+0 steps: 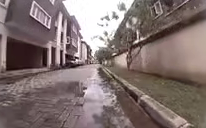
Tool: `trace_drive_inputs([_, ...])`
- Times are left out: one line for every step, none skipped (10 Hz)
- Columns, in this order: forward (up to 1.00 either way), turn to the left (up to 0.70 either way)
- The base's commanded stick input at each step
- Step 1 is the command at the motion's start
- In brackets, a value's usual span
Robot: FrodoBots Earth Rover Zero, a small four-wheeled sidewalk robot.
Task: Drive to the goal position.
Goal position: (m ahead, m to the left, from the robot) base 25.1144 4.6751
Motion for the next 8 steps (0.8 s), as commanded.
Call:
trace_drive_inputs([0.5, 0.0])
trace_drive_inputs([0.5, 0.0])
trace_drive_inputs([0.5, 0.0])
trace_drive_inputs([0.5, 0.0])
trace_drive_inputs([0.5, 0.0])
trace_drive_inputs([0.5, 0.0])
trace_drive_inputs([0.5, 0.0])
trace_drive_inputs([0.5, 0.0])
